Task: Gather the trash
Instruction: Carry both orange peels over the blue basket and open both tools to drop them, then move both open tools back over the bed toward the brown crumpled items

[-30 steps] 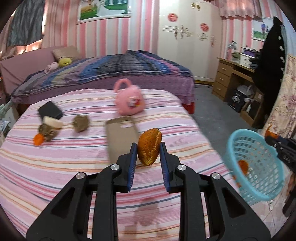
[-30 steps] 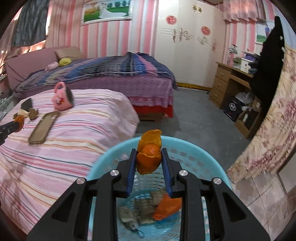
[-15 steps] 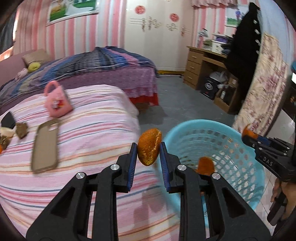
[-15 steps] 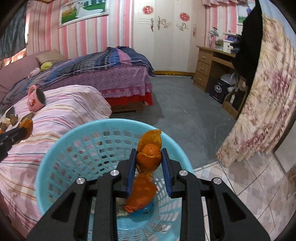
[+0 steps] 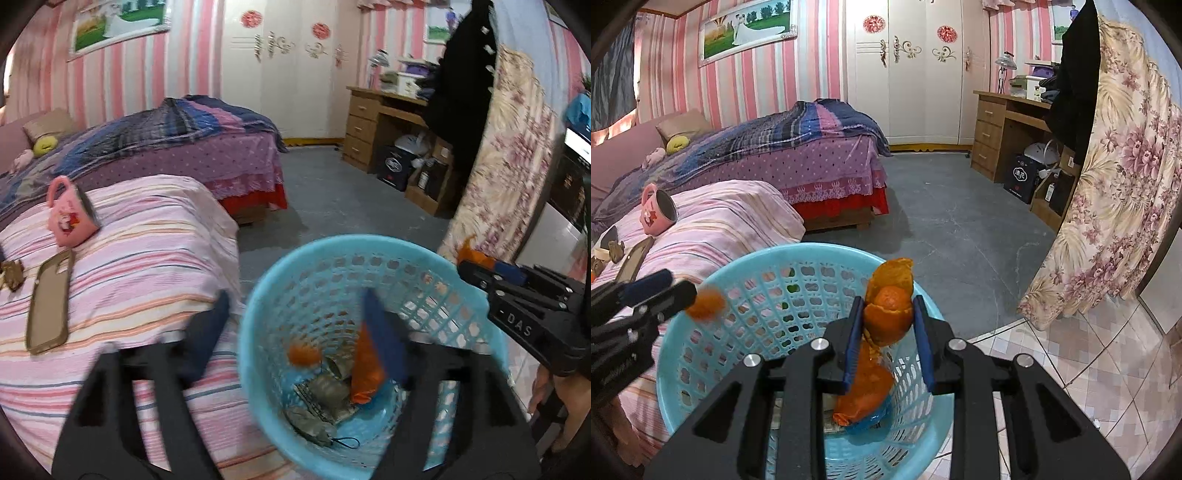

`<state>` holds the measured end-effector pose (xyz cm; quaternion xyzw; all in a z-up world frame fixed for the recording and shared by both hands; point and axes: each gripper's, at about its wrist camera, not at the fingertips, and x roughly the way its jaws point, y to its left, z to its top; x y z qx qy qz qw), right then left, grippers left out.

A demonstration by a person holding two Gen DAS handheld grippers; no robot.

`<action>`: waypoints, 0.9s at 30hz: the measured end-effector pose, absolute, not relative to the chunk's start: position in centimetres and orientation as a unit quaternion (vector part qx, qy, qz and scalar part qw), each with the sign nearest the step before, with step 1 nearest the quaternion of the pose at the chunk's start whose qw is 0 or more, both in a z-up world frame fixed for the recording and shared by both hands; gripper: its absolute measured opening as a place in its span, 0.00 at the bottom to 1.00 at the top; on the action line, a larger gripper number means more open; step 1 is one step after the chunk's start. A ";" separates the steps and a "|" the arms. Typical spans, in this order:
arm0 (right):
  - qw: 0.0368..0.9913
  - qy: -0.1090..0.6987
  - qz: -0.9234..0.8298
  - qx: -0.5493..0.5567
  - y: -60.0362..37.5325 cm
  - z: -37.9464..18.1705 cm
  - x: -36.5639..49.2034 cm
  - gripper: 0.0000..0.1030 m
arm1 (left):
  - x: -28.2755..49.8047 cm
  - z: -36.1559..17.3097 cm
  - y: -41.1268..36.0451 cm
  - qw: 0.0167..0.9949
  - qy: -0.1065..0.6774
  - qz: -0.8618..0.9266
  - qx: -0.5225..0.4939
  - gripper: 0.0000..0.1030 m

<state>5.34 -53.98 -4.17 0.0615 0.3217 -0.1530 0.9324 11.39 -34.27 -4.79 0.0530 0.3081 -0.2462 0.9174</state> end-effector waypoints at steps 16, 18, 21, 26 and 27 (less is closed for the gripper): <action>0.932 0.321 -0.160 0.048 -51.9 -3.7 6.3 0.66 | 13.7 -3.7 -27.3 0.937 0.305 -0.165 0.036 0.94; 0.932 0.319 -0.164 0.047 -51.5 -3.6 6.5 0.74 | 13.8 -3.6 -26.2 0.939 0.305 -0.157 0.034 0.94; 0.932 0.319 -0.166 0.046 -50.9 -3.4 6.7 0.82 | 13.7 -3.5 -25.1 0.942 0.301 -0.144 0.038 0.95; 0.933 0.320 -0.158 0.035 -48.9 -3.1 7.6 0.85 | 13.9 -3.3 -22.3 0.945 0.301 -0.123 0.035 0.95; 0.933 0.320 -0.157 0.035 -48.8 -3.0 7.7 0.85 | 13.9 -3.3 -21.6 0.946 0.301 -0.117 0.034 0.95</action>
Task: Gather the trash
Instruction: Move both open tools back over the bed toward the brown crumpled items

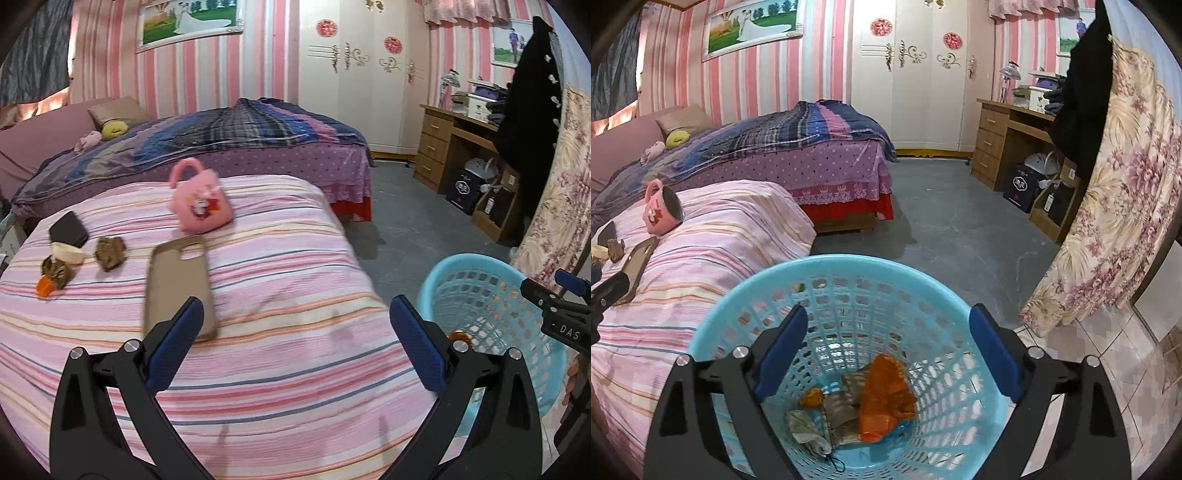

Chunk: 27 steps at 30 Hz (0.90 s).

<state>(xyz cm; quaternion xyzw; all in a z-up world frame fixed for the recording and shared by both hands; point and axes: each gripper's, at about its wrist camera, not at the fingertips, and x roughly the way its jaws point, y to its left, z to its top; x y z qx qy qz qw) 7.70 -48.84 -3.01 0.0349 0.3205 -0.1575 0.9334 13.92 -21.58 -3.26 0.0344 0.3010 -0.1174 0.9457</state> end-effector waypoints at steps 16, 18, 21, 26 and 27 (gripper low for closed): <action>0.943 0.320 -0.097 0.002 -40.3 -2.4 11.5 0.92 | 15.0 -2.6 -11.6 0.953 0.297 -0.049 0.029 0.95; 0.943 0.319 -0.090 0.002 -39.3 -2.4 12.0 0.93 | 15.4 -2.7 -10.2 0.953 0.298 -0.039 0.030 0.95; 0.944 0.320 -0.079 0.002 -37.5 -2.5 12.8 0.94 | 15.9 -2.8 -8.1 0.954 0.298 -0.023 0.030 0.95; 0.945 0.321 -0.065 0.001 -34.5 -2.6 14.3 0.94 | 16.9 -2.3 -4.9 0.955 0.295 -0.001 0.020 0.95; 0.945 0.321 -0.062 0.001 -34.0 -2.6 14.6 0.94 | 17.2 -2.1 -4.0 0.956 0.293 0.005 0.017 0.95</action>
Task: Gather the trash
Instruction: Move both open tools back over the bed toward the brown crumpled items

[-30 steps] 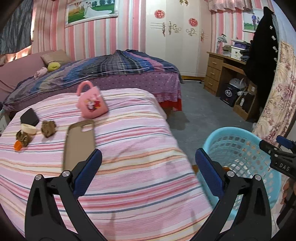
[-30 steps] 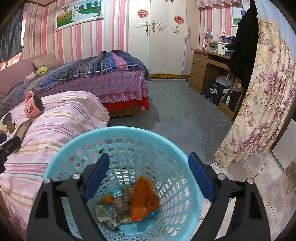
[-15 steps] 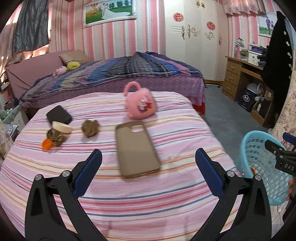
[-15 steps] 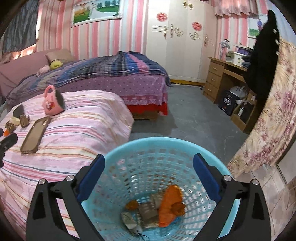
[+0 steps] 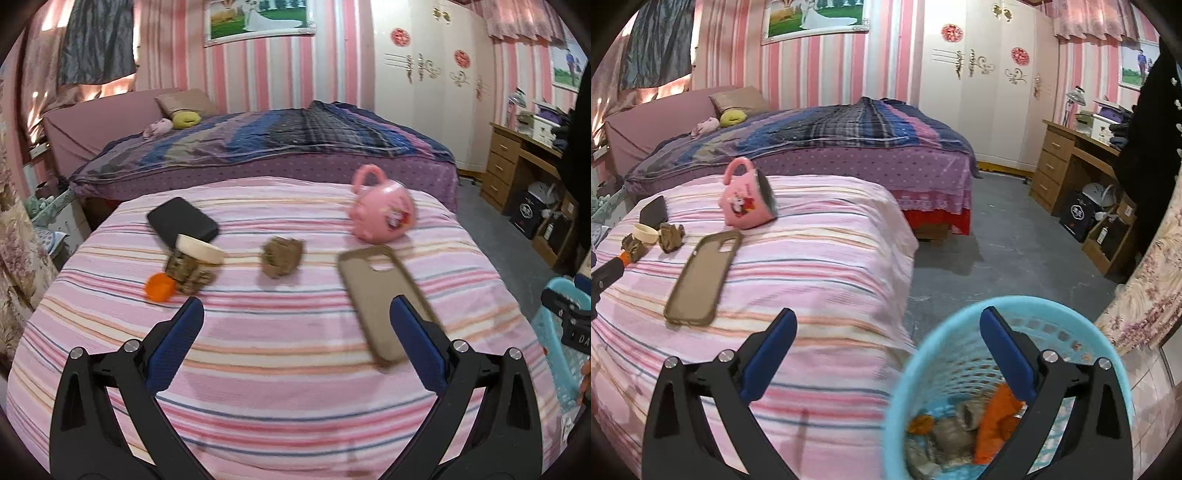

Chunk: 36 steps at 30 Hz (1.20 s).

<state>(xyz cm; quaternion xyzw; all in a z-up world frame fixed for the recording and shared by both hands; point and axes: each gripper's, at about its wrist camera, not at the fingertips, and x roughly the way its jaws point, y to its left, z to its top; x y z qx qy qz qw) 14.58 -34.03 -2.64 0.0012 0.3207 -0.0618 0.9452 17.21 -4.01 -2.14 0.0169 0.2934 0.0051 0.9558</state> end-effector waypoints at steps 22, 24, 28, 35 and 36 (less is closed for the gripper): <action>0.948 0.316 0.014 -0.026 -23.1 -2.1 18.6 0.95 | 22.0 -2.7 8.4 0.945 0.317 0.070 -0.048 0.95; 0.950 0.311 0.022 -0.013 -22.4 -1.9 19.2 0.95 | 22.4 -3.6 9.3 0.939 0.332 0.077 -0.046 0.95; 0.952 0.304 0.030 -0.026 -20.3 -1.5 20.8 0.96 | 22.9 -4.6 10.8 0.933 0.347 0.086 -0.047 0.95; 0.950 0.304 0.049 -0.053 -16.9 -0.9 24.1 0.96 | 24.4 -5.6 12.0 0.924 0.369 0.081 -0.051 0.95; 0.949 0.306 0.051 -0.058 -16.3 -1.2 24.8 0.96 | 24.7 -5.7 11.9 0.924 0.371 0.076 -0.052 0.95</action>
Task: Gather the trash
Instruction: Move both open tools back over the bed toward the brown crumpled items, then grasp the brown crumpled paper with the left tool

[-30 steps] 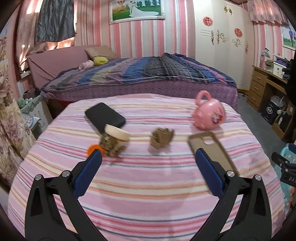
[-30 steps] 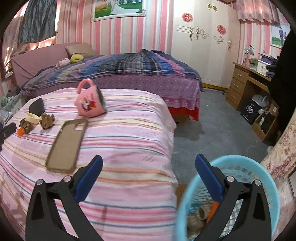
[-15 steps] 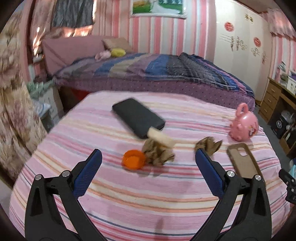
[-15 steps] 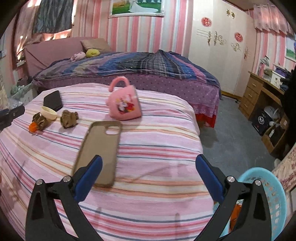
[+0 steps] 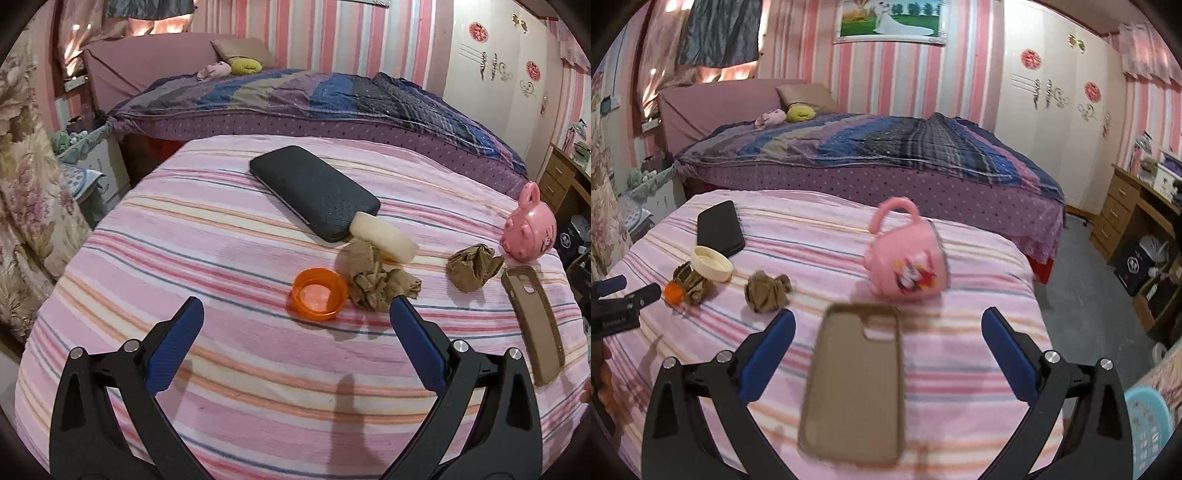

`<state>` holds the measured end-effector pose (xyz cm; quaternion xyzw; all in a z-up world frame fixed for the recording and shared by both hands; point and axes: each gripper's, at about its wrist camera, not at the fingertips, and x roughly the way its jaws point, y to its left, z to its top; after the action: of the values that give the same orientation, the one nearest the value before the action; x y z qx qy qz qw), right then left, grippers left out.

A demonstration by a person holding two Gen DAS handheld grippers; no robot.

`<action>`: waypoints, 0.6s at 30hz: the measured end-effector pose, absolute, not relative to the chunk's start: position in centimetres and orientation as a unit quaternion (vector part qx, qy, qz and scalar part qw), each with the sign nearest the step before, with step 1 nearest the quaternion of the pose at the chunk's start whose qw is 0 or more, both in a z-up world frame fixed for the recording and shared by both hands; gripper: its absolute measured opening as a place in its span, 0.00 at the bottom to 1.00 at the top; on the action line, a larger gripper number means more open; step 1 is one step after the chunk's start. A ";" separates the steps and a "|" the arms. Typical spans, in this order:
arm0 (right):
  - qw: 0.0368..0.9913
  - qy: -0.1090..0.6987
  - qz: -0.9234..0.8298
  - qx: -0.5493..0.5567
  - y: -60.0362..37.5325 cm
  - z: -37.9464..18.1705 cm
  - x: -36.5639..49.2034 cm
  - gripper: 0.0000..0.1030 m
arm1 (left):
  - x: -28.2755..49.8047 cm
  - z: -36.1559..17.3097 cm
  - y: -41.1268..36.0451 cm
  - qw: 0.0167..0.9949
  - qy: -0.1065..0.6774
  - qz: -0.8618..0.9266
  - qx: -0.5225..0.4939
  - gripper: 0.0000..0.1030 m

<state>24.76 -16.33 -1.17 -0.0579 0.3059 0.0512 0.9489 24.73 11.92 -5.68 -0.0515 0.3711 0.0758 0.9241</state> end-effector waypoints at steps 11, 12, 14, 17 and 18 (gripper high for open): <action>0.937 0.343 0.038 -0.057 -16.2 -3.4 27.0 0.96 | 27.6 -6.4 10.0 0.927 0.372 0.035 -0.036 0.74; 0.936 0.344 0.038 -0.061 -16.1 -3.6 27.0 0.96 | 27.8 -6.5 10.0 0.927 0.373 0.027 -0.038 0.66; 0.936 0.343 0.041 -0.068 -15.9 -3.8 27.1 0.96 | 28.2 -6.6 9.9 0.926 0.374 0.012 -0.046 0.54; 0.936 0.340 0.044 -0.075 -15.4 -4.1 27.4 0.96 | 28.6 -6.9 9.9 0.921 0.385 -0.020 -0.058 0.20; 0.937 0.339 0.048 -0.074 -15.2 -4.1 27.5 0.96 | 28.6 -7.0 10.0 0.919 0.389 -0.026 -0.060 0.18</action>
<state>27.51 -15.18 -4.12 -0.0736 0.3393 0.0476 0.9366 28.63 9.96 -7.00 -0.0604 0.3886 -0.0257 0.9191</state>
